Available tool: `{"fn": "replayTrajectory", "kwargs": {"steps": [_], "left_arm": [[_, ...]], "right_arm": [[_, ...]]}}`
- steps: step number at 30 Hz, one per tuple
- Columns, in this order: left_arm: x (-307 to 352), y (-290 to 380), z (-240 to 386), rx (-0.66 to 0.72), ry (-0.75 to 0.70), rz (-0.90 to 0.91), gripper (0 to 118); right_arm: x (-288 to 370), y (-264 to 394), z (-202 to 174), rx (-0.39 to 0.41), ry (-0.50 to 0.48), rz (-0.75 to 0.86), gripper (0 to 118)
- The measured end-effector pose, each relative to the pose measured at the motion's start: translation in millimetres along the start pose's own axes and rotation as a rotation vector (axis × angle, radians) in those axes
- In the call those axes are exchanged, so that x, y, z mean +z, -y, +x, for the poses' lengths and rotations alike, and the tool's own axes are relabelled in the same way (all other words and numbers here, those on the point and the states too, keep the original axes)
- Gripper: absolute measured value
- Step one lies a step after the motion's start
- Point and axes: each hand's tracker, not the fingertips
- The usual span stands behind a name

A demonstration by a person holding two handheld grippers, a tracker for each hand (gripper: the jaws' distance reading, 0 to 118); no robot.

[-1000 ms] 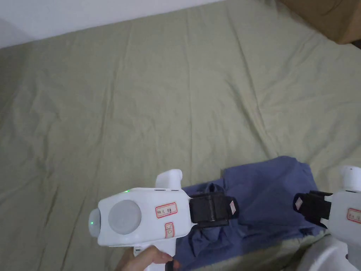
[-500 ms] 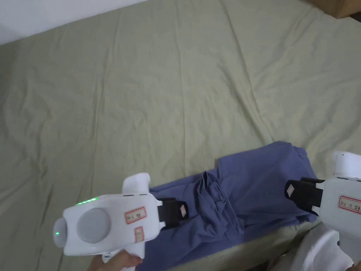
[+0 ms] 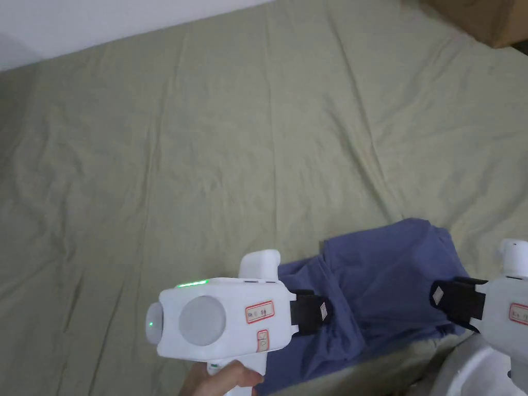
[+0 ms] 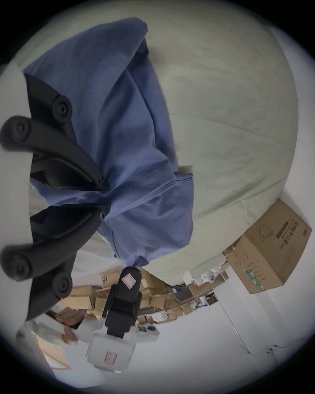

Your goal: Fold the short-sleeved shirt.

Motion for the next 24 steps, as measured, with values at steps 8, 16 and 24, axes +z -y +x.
{"fn": "replayTrajectory", "kwargs": {"steps": [8, 16, 24], "left_arm": [[106, 27, -87, 0.194, -0.018, 0.155, 117], [83, 59, -175, 0.501, 0.131, 0.147, 116], [44, 41, -170, 0.481, 0.357, 0.152, 112]], "right_arm": [[-3, 2, -28, 0.067, 0.0, -0.019, 0], [-9, 9, -61, 0.144, -0.002, -0.059, 0], [-11, 10, -83, 0.194, 0.036, -0.079, 0]]}}
